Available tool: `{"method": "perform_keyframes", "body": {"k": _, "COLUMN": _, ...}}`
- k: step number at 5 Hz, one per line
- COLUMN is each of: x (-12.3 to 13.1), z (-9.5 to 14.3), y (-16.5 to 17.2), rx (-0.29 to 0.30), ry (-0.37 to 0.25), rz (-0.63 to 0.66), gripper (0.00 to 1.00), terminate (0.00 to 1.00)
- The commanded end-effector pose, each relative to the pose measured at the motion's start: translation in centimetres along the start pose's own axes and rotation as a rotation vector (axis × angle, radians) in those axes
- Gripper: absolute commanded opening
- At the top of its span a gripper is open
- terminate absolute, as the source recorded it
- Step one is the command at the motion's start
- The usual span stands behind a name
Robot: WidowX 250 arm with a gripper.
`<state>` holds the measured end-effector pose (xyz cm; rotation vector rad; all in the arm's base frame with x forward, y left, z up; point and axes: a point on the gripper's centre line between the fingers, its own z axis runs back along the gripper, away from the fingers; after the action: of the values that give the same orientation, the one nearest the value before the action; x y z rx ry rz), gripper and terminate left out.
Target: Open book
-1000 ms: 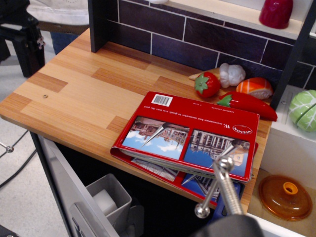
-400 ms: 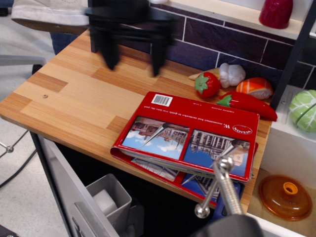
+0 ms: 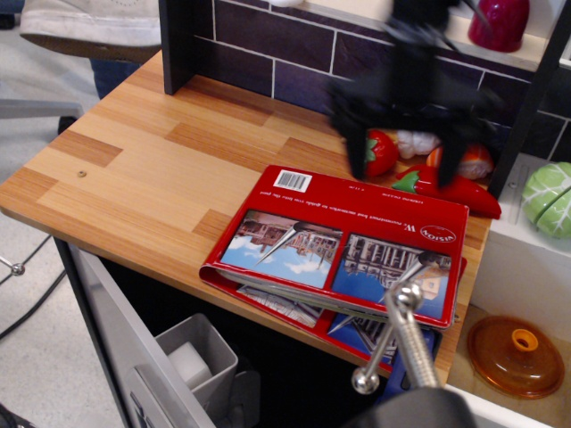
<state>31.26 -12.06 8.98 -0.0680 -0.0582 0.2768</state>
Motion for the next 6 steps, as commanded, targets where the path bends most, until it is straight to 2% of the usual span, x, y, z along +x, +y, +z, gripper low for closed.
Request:
{"method": "perform_keyframes", "body": {"k": 1, "x": 0.8, "z": -2.0, "y": -6.2, "rx": 0.059, "ry": -0.081, "rz": -0.011, "gripper": 1.0, "terminate": 0.0}}
{"method": "perform_keyframes", "body": {"k": 2, "x": 1.0, "z": -3.6, "y": -6.5, "rx": 0.123, "ry": -0.128, "rz": -0.018, "gripper": 1.0, "terminate": 0.0}}
{"method": "perform_keyframes", "body": {"k": 3, "x": 2.0, "z": -4.1, "y": -4.9, "rx": 0.159, "ry": -0.129, "rz": 0.012, "gripper": 1.0, "terminate": 0.0}}
{"method": "perform_keyframes", "body": {"k": 4, "x": 3.5, "z": -4.7, "y": -4.2, "rx": 0.244, "ry": -0.129, "rz": 0.007, "gripper": 1.0, "terminate": 0.0}}
{"method": "perform_keyframes", "body": {"k": 5, "x": 3.9, "z": -5.2, "y": -2.9, "rx": 0.367, "ry": -0.112, "rz": 0.009, "gripper": 1.0, "terminate": 0.0}}
{"method": "perform_keyframes", "body": {"k": 6, "x": 3.6, "z": -5.8, "y": -1.5, "rx": 0.458, "ry": -0.081, "rz": 0.023, "gripper": 1.0, "terminate": 0.0}}
